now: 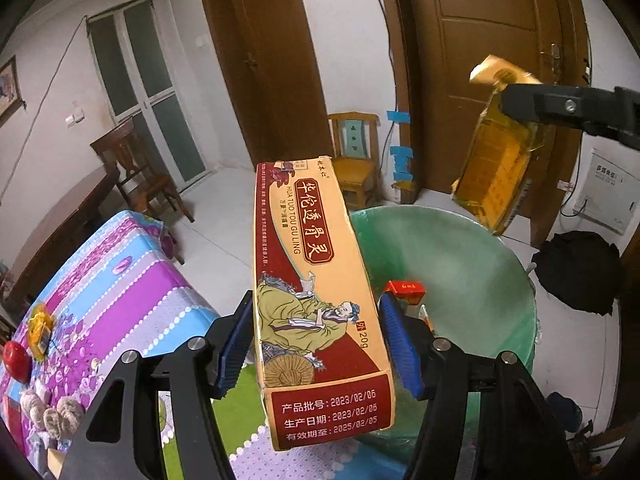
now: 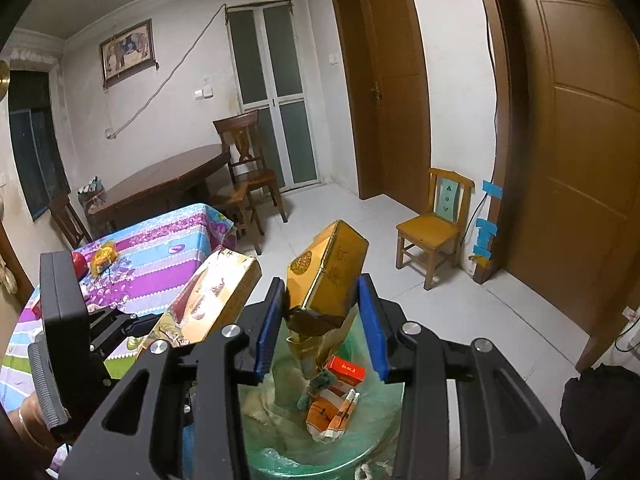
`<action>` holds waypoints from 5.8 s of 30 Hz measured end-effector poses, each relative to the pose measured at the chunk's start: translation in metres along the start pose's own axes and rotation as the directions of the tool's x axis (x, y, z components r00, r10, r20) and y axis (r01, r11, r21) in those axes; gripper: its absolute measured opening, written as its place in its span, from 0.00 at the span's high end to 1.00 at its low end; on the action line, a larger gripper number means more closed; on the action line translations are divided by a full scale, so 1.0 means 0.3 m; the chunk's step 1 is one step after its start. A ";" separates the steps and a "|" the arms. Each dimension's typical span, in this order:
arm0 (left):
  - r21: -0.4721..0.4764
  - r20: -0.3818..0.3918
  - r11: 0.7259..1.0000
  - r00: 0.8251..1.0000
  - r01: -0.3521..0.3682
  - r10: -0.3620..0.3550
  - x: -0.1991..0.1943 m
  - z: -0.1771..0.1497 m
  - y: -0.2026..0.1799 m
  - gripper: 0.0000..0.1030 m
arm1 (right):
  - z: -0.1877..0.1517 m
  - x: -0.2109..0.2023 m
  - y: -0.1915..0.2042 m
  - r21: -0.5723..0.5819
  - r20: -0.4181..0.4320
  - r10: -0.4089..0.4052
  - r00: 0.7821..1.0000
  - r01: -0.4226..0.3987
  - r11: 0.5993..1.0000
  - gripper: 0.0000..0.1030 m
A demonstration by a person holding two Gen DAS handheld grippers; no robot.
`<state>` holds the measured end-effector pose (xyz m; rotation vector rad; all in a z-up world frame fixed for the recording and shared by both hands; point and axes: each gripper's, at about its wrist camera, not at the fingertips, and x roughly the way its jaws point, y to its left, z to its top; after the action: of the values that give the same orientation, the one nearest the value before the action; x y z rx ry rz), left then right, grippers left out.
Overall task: Collect trash
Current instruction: 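Open both tools to drop the two boxes into the bin, then move both tools back over the table toward the packets, then grasp the white-blue packet with left tool while right tool grasps the white tablet box, then carry the white packet and tablet box with both tools over the bin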
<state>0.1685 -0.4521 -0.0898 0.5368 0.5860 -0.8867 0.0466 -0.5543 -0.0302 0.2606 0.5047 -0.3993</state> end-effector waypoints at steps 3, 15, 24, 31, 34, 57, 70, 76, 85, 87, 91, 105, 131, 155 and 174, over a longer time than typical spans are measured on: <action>0.022 -0.018 1.000 1.000 -0.004 0.005 0.028 0.001 0.004 0.28 | -0.003 0.011 -0.009 0.010 0.014 -0.031 0.999 0.031 0.999 0.32; -0.028 -0.012 0.999 1.000 -0.026 0.026 0.028 -0.020 0.061 0.21 | -0.017 -0.006 -0.024 0.031 0.024 -0.005 1.000 0.004 1.000 0.32; -0.035 0.025 0.995 0.995 -0.095 0.096 -0.033 -0.037 0.067 0.21 | -0.033 -0.037 -0.007 0.045 0.049 0.014 0.999 -0.016 0.999 0.32; -0.065 0.029 0.983 0.984 -0.172 0.174 -0.097 -0.080 0.089 0.21 | -0.054 -0.058 0.051 0.060 0.067 0.061 0.996 -0.065 0.996 0.32; -0.089 0.023 0.974 0.977 -0.208 0.211 -0.132 -0.110 0.118 0.21 | -0.066 -0.070 0.107 0.032 0.085 0.058 0.995 -0.061 0.998 0.32; -0.463 -0.093 0.775 0.893 -0.430 0.439 -0.565 -0.547 0.614 0.16 | -0.196 -0.067 0.625 -0.177 0.142 0.246 0.959 -0.220 0.959 0.26; -0.576 -0.150 0.686 0.883 -0.444 0.446 -0.839 -0.817 0.969 0.16 | -0.275 0.023 0.949 -0.328 -0.061 0.425 0.903 -0.420 0.846 0.26; -0.501 -0.137 0.786 0.930 -0.363 0.342 -0.813 -0.834 1.035 0.17 | -0.300 0.066 0.980 -0.285 -0.124 0.455 0.882 -0.471 0.835 0.26; -0.402 -0.273 0.811 0.901 -0.425 0.337 -0.569 -0.794 1.133 0.28 | -0.329 0.072 1.037 -0.262 -0.192 0.518 0.833 -0.553 0.791 0.26; -0.406 -0.311 0.811 0.898 -0.421 0.311 -0.520 -0.808 1.156 0.50 | -0.336 0.061 1.062 -0.273 -0.209 0.541 0.815 -0.580 0.768 0.26; -0.444 -0.268 0.791 0.905 -0.420 0.330 -0.572 -0.803 1.148 0.78 | -0.348 0.040 1.120 -0.296 -0.246 0.595 0.765 -0.644 0.705 0.26; -0.599 -0.143 0.631 0.842 -0.492 0.521 -1.062 -0.956 1.039 0.79 | -0.427 0.068 1.521 -0.576 -0.500 0.603 0.622 -0.758 0.305 0.27; -0.603 -0.191 0.725 0.943 -0.333 0.274 -1.072 -1.253 1.025 0.34 | -0.488 0.013 1.474 -0.610 -0.504 0.517 0.692 -0.709 0.355 0.64; -0.533 -0.278 0.758 0.924 -0.377 0.264 -0.947 -1.302 1.003 0.52 | -0.493 0.062 1.437 -0.533 -0.601 0.523 0.604 -0.791 0.301 0.46; -0.478 -0.228 0.761 0.899 -0.438 0.374 -1.011 -1.128 0.914 0.69 | -0.423 -0.027 1.320 -0.496 -0.412 0.547 0.729 -0.683 0.536 0.54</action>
<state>0.1621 0.0784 -0.0791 0.2031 0.7517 -0.2520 0.1583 -0.1562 -0.0765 -0.1840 0.6861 0.5290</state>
